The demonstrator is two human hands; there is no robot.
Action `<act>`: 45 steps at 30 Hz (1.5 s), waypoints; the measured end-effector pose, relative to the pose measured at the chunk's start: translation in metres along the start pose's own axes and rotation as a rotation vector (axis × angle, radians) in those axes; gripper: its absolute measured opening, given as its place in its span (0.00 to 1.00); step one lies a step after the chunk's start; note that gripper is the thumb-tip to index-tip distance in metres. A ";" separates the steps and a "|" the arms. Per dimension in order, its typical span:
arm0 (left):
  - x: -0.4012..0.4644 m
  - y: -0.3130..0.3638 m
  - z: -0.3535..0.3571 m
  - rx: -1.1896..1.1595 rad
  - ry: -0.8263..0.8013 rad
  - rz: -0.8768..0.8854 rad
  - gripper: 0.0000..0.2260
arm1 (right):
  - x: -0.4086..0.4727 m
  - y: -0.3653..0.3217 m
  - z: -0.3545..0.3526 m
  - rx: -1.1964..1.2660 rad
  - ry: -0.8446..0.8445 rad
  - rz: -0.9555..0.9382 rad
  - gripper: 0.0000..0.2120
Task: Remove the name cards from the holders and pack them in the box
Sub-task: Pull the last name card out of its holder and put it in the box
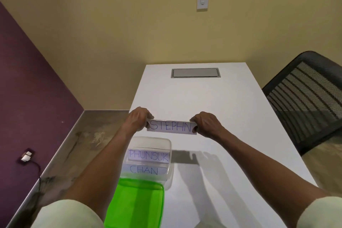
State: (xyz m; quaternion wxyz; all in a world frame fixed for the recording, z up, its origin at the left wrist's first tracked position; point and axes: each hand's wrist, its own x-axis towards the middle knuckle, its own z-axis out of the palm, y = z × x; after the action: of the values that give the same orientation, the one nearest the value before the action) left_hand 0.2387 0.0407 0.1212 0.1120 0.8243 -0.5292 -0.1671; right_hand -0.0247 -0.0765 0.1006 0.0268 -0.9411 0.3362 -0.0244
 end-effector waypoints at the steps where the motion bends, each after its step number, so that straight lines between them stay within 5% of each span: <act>1: -0.004 -0.005 0.000 -0.022 0.001 -0.019 0.19 | 0.000 -0.005 0.001 0.007 -0.003 -0.008 0.06; 23: -0.057 -0.102 0.022 0.189 -0.081 -0.140 0.16 | 0.005 -0.103 0.055 0.001 -0.117 -0.259 0.12; 45: -0.070 -0.128 0.080 0.674 -0.218 0.078 0.14 | 0.006 -0.149 0.111 -0.220 -0.244 -0.453 0.06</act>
State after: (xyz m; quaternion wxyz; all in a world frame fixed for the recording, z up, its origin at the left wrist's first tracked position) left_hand 0.2873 0.1573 0.0126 -0.2171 0.7714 -0.5946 -0.0660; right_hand 0.0817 0.0385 -0.0001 -0.0411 -0.9855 0.1121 0.1205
